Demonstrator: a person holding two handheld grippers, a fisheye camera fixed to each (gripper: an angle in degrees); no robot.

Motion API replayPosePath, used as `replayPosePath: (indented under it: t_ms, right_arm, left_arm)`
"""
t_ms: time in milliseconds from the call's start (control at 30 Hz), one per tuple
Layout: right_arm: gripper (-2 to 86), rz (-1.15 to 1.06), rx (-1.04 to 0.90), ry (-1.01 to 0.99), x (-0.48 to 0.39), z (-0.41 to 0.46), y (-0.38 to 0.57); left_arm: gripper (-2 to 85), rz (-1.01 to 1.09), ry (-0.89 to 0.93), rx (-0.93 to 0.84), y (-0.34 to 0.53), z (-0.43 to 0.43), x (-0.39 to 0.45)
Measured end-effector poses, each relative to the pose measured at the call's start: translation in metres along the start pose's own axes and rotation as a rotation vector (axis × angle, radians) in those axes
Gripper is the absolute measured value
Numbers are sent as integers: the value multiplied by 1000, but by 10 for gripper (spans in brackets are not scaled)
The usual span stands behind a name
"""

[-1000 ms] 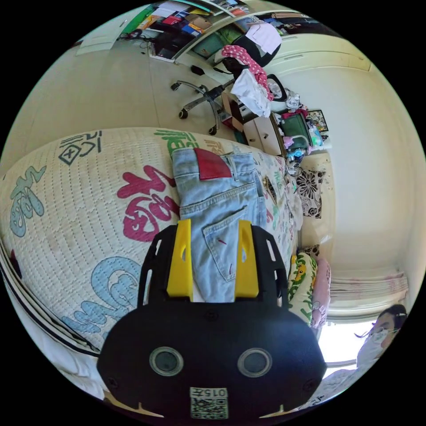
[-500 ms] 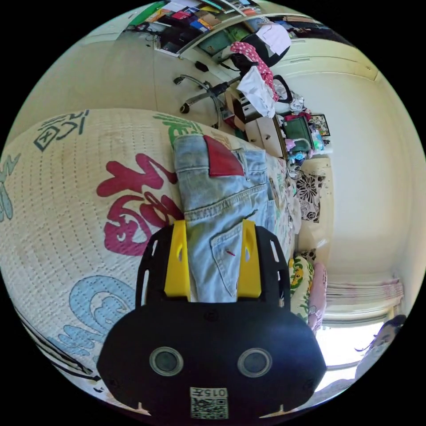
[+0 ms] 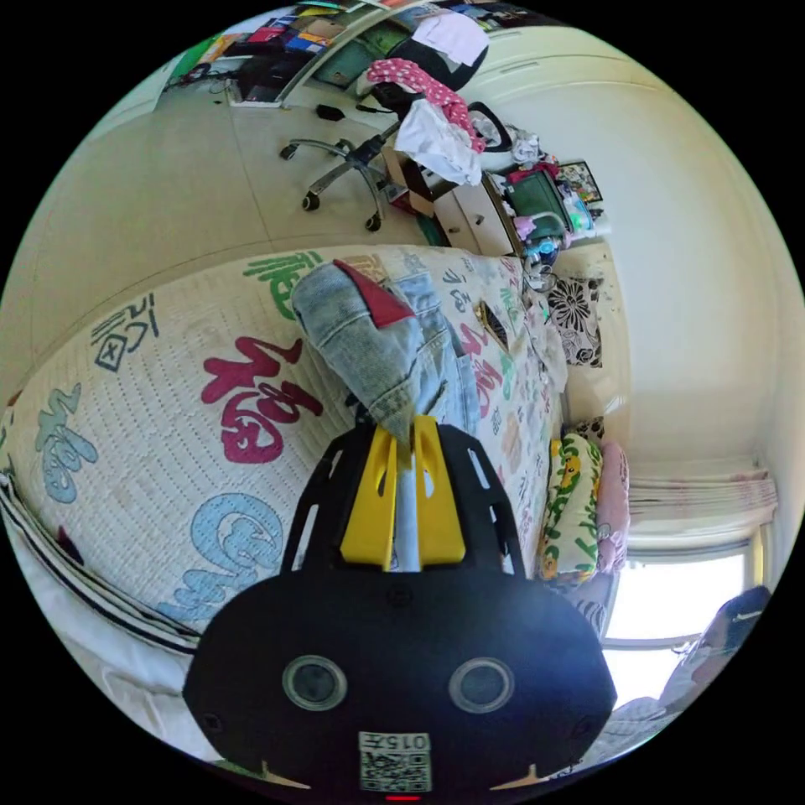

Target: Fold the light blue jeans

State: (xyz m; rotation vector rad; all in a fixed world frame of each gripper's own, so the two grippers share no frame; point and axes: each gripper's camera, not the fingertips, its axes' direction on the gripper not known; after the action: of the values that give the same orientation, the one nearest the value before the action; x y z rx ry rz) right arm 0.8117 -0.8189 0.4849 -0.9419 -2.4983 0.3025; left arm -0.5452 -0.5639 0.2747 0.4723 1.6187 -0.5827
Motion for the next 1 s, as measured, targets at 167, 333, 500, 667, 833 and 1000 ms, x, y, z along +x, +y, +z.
replayPosePath:
  t_ms: [167, 333, 500, 667, 833, 1000]
  right_arm:
    - [8, 64, -32, 46, 44, -66, 67]
    - [10, 234, 24, 95, 116, -117, 137]
    - [25, 260, 68, 68, 169, -123, 166]
    - [61, 299, 132, 16, 200, -131, 189]
    - [75, 296, 200, -107, 232, -144, 210]
    - [63, 315, 205, -246, 259, -139, 221]
  left_arm:
    - [18, 36, -80, -110, 70, -9, -3]
    - [23, -47, -119, -206, 146, 25, -36]
    - [44, -46, -140, -181, 205, 72, -45]
    - [80, 214, -336, -164, 281, 102, 23]
    - [82, 690, -276, -379, 386, 210, 139]
    - [87, 1062, -29, -702, 512, 375, 241]
